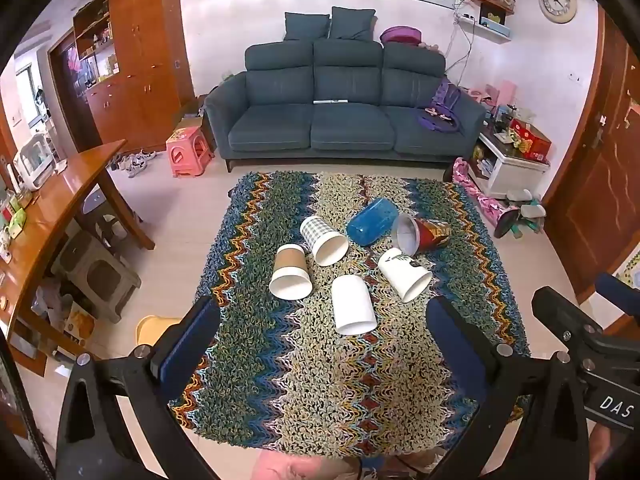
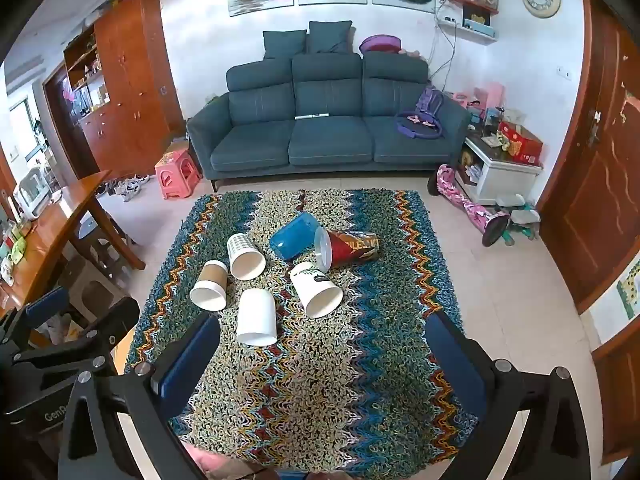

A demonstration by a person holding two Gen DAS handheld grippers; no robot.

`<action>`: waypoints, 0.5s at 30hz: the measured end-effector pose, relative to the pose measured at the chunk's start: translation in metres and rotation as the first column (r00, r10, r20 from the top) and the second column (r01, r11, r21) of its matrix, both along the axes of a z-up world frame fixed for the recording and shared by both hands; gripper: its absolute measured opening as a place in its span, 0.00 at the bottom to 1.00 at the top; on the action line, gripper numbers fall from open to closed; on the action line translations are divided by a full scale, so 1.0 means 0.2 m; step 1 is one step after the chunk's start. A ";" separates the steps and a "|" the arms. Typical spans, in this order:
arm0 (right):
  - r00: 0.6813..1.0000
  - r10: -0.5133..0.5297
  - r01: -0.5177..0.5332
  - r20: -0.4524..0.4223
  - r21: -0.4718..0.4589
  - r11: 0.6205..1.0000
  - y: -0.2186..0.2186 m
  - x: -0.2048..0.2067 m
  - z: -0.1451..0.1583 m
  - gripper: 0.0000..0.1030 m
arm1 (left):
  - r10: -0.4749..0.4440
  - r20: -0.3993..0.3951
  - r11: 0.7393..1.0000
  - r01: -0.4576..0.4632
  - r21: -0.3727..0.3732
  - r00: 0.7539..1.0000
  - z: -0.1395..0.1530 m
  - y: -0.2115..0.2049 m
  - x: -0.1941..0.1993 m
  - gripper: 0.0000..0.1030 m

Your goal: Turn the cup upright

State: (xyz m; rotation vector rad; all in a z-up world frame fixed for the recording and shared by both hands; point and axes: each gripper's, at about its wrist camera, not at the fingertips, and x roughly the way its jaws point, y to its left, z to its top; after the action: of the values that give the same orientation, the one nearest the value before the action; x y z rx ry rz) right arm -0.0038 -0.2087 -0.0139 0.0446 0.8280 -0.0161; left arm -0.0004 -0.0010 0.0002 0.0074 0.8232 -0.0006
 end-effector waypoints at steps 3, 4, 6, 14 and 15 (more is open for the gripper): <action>1.000 -0.004 0.004 -0.005 0.001 1.000 0.00 0.00 0.00 1.00 | 0.001 0.003 1.000 -0.001 0.004 1.000 0.00 -0.02 -0.01 1.00; 1.000 -0.004 0.004 -0.005 0.000 1.000 0.00 0.00 0.00 1.00 | 0.001 0.004 1.000 -0.001 0.005 1.000 0.00 -0.02 -0.01 1.00; 1.000 -0.004 0.004 -0.005 0.003 1.000 0.00 0.00 0.00 1.00 | 0.001 0.006 1.000 -0.001 0.006 1.000 0.01 -0.04 -0.02 1.00; 1.000 -0.004 0.004 -0.004 0.005 1.000 -0.01 0.00 0.00 1.00 | 0.000 -0.006 1.000 0.000 -0.012 1.000 0.00 0.00 0.00 1.00; 1.000 -0.004 0.004 -0.004 0.005 1.000 -0.01 0.01 0.00 1.00 | 0.000 -0.006 1.000 0.000 -0.012 1.000 0.00 0.00 0.00 1.00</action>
State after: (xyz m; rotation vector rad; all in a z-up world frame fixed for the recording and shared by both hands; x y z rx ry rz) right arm -0.0027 -0.2100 -0.0135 0.0506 0.8323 -0.0181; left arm -0.0002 -0.0002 0.0001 -0.0035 0.8292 -0.0053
